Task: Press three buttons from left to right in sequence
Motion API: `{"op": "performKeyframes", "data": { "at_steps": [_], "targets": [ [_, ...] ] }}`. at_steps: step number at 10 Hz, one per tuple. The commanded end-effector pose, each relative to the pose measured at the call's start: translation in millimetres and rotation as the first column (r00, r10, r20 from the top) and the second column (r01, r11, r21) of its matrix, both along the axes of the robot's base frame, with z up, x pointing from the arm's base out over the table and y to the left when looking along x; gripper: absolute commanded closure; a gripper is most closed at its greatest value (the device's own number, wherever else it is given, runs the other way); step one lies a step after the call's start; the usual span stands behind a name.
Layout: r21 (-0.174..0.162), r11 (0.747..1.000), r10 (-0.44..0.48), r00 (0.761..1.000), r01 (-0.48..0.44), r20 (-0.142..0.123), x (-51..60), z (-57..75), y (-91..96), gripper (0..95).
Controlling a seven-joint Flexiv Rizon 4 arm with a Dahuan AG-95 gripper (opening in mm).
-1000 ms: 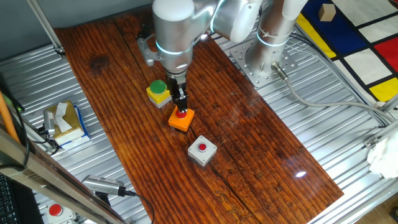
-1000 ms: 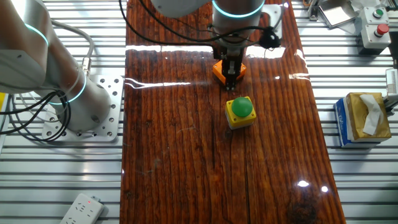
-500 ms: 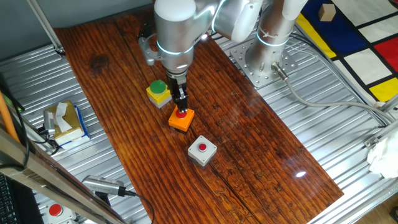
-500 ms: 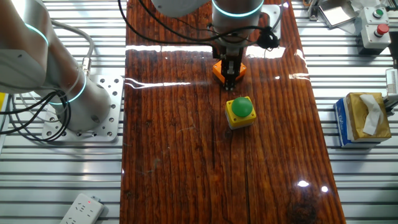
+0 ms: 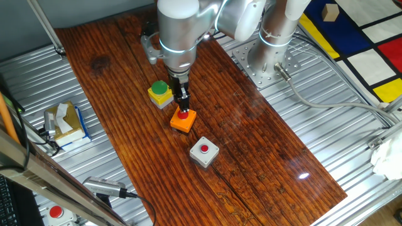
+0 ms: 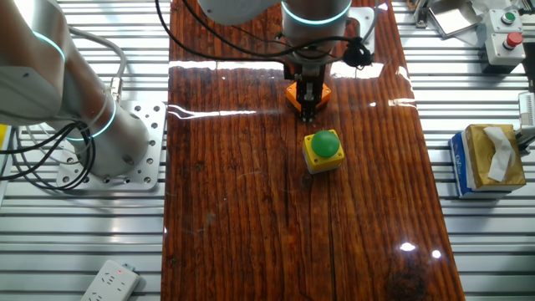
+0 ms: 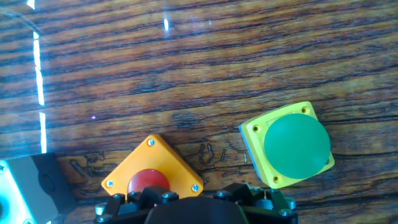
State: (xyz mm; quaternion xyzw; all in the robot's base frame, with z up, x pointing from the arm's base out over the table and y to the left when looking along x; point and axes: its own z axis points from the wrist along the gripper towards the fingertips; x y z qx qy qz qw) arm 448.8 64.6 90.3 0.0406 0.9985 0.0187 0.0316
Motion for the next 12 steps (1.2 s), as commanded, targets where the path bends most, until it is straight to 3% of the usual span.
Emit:
{"op": "performKeyframes", "data": {
  "at_steps": [1,7,10,11,12],
  "targets": [
    [0.001,1.000,-0.003,1.000,0.003,-0.004,0.4,-0.1,0.7,19.0],
    [0.004,1.000,-0.005,1.000,0.005,-0.028,0.1,2.5,0.9,19.0],
    [0.010,1.000,-0.004,1.000,0.005,-0.021,0.3,2.6,1.1,19.0],
    [0.011,1.000,-0.010,1.000,0.010,-0.020,0.8,3.0,1.4,0.0],
    [0.012,1.000,-0.010,1.000,0.010,-0.020,1.5,3.4,2.0,0.0]
  ]
}}
